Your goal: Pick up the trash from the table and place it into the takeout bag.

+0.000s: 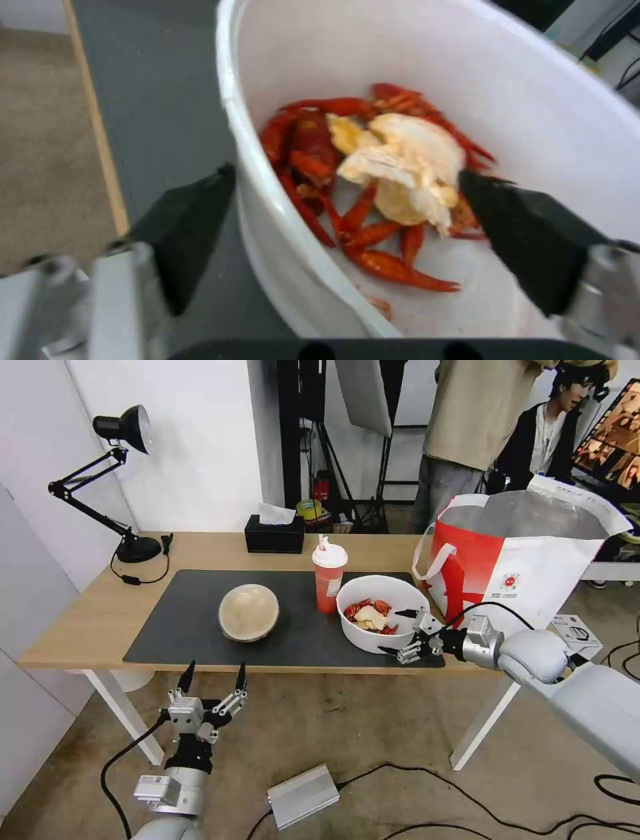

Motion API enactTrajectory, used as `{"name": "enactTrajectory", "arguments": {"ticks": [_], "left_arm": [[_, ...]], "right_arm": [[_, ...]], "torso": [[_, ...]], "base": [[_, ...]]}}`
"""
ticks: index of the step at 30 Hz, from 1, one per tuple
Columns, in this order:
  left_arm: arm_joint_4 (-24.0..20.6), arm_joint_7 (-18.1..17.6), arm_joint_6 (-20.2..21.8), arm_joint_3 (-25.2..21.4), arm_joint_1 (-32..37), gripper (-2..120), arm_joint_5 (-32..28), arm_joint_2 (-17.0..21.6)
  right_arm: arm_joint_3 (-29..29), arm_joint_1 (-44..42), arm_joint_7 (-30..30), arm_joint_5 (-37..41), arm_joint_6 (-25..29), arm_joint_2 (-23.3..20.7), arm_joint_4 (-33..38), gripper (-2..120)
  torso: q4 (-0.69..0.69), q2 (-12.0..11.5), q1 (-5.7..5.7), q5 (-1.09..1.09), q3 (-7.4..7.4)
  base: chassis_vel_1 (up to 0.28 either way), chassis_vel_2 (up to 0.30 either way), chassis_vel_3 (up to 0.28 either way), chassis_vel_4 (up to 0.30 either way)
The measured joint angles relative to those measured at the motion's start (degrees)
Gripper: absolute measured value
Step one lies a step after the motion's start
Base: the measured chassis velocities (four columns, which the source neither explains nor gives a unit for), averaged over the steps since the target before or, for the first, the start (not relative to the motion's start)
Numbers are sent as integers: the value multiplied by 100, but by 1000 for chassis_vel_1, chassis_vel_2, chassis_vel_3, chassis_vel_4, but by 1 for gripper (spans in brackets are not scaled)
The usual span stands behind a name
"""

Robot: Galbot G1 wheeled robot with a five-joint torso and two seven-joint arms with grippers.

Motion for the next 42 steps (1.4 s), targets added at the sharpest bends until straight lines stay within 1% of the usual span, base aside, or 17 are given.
{"name": "enactTrajectory", "arguments": {"ticks": [1, 2, 3, 6, 7, 8, 10, 12, 15, 16, 17, 19, 20, 22, 23, 35, 42], "left_arm": [[5, 0, 0, 1, -2, 100, 0, -3], [8, 1, 0, 1, -4, 100, 0, -4], [8, 1, 0, 1, -4, 100, 0, -4], [18, 2, 0, 1, -11, 100, 1, -7], [19, 2, 0, 2, -14, 100, 1, -9], [19, 2, 0, 2, -14, 100, 1, -9], [26, 2, 0, 1, -17, 100, 2, -12], [30, 2, 0, 1, -17, 100, 2, -13], [47, 2, 0, 0, -18, 100, 2, -18], [47, 2, 0, 0, -18, 100, 2, -18], [52, 2, 0, 0, -19, 100, 2, -19], [64, 2, 0, 3, -29, 100, 3, -19], [69, 2, 0, 5, -37, 100, 3, -21], [70, 2, 0, 5, -39, 100, 3, -21], [74, 2, 0, 8, -49, 100, 3, -26], [93, 2, 0, 23, -62, 100, 8, -35], [94, 3, 0, 29, -56, 100, 11, -42]], "right_arm": [[-7, 15, -5, -7, 3, 7, -16, 76], [-18, 35, -12, -11, 6, 12, -37, 71], [-18, 35, -12, -11, 6, 12, -37, 71], [-45, 74, -33, -20, 9, 30, -95, 57], [-49, 77, -37, -23, 11, 39, -107, 54], [-49, 77, -37, -23, 11, 39, -107, 54], [-63, 84, -40, -32, 16, 65, -134, 42], [-70, 91, -42, -41, 16, 76, -148, 40], [-90, 115, -76, -63, 17, 124, -208, 24], [-90, 115, -76, -63, 17, 124, -208, 24], [-94, 120, -82, -67, 18, 137, -222, 20], [-105, 131, -84, -72, 19, 149, -239, 12], [-110, 137, -84, -74, 23, 151, -247, 5], [-111, 140, -83, -77, 24, 151, -249, 5], [-114, 152, -81, -78, 32, 151, -258, 0], [-113, 167, -48, -79, 160, 152, -271, 0], [-84, 158, -36, -100, 230, 114, -164, 0]], "torso": [[0, 0, 0, 0, 0], [0, 0, 0, 0, 0], [0, 0, 0, 0, 0], [0, 0, 0, 0, 0], [0, 0, 0, 0, 0], [0, 0, 0, 0, 0], [0, 0, 0, 0, 0], [1, 0, 0, 0, 0], [0, 0, 0, 0, 1], [0, 0, 0, 0, 1], [1, -1, 0, 1, 1], [1, -1, 0, 1, 1], [1, -1, 0, 1, 1], [0, -1, 0, 1, 0], [0, -1, 0, 0, 0], [1, -1, 0, 1, 1], [1, -1, 0, 1, 1]], "base": [[0, 0, 0, 0], [0, 0, 0, 0], [0, 0, 0, 0], [0, 0, 0, 0], [0, 0, 0, 0], [0, 0, 0, 0], [0, 0, 0, 0], [0, 0, 0, 0], [0, 0, 0, 0], [0, 0, 0, 0], [0, 0, 0, 0], [0, 0, 0, 0], [0, 0, 0, 0], [0, 0, 0, 0], [0, 0, 0, 0], [0, 0, 0, 0], [0, 0, 0, 0]]}}
